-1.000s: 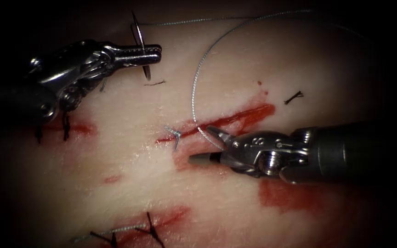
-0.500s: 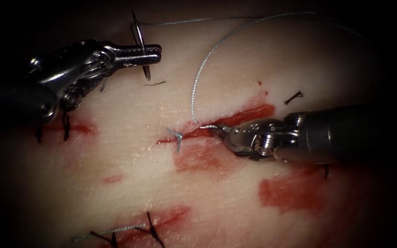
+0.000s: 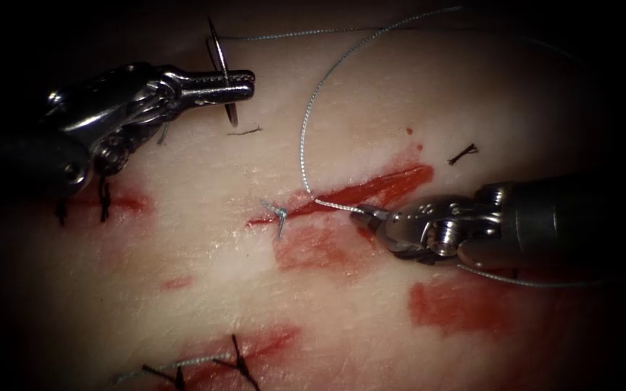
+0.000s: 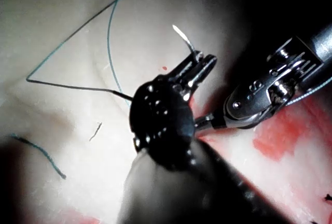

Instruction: Wound Closure

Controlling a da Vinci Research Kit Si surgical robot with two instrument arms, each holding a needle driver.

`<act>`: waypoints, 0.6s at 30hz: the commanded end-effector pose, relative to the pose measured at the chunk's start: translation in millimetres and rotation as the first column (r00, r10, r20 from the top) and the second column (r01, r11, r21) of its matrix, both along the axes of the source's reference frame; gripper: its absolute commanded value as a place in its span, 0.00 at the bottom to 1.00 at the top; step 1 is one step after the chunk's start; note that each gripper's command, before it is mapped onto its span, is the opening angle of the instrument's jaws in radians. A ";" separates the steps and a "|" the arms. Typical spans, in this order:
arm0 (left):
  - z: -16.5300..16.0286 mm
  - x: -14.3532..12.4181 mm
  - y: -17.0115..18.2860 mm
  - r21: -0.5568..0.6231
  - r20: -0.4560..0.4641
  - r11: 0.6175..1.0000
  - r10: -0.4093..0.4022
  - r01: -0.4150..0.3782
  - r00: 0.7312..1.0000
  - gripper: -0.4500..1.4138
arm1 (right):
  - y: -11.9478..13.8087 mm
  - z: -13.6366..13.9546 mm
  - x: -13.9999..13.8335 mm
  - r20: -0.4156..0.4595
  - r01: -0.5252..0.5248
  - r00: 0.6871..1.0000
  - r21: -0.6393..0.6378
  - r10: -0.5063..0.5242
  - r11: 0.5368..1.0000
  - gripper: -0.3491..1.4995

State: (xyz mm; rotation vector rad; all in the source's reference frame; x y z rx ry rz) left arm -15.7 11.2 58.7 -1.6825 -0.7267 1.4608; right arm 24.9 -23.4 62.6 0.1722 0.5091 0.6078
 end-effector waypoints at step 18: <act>0.7 -0.4 -0.2 -0.001 -0.002 1.000 0.002 -0.002 1.000 0.00 | -3.8 -3.1 -8.2 0.113 0.116 0.984 0.180 -0.138 0.977 0.00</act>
